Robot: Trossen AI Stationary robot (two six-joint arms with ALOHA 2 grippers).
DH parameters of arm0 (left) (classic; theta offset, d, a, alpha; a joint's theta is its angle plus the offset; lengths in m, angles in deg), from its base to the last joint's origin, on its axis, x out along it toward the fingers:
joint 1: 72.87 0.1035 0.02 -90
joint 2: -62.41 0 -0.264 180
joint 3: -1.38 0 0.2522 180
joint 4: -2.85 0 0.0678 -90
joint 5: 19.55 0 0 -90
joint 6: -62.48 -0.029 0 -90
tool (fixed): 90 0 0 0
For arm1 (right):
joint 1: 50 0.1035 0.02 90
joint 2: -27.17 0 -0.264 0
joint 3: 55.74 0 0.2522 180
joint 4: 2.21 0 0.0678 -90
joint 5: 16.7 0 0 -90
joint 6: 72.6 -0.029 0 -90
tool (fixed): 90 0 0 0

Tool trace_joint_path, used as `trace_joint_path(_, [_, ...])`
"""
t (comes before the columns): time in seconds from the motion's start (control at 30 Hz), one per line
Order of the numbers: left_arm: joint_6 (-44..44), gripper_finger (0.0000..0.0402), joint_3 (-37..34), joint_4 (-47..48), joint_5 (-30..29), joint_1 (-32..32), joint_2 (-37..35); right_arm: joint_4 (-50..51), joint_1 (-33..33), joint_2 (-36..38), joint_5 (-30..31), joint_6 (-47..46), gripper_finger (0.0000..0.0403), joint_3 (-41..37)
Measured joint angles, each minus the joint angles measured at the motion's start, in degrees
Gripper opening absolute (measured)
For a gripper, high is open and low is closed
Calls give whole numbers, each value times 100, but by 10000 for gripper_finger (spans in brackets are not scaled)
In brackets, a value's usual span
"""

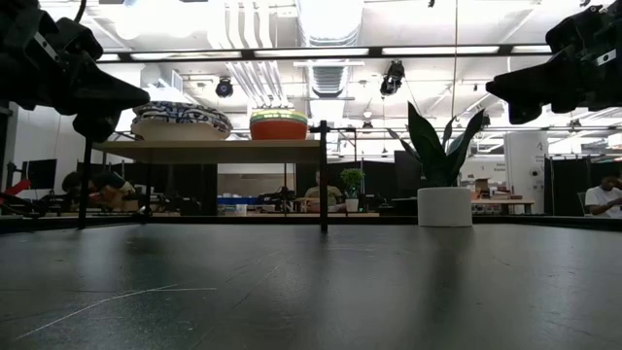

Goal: Place and stack bowls onto a shelf
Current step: Return to Home Position

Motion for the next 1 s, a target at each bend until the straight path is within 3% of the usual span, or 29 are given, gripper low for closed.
trace_joint_path(0.63, [-2, 0, 0, -1, 0, 1, -2, 0, -1, 1, 0, 1, 89, 0])
trace_joint_path(1.0, [-2, 0, 0, 0, 1, 1, -2, 0, -2, 0, 0, 5, 73, 0])
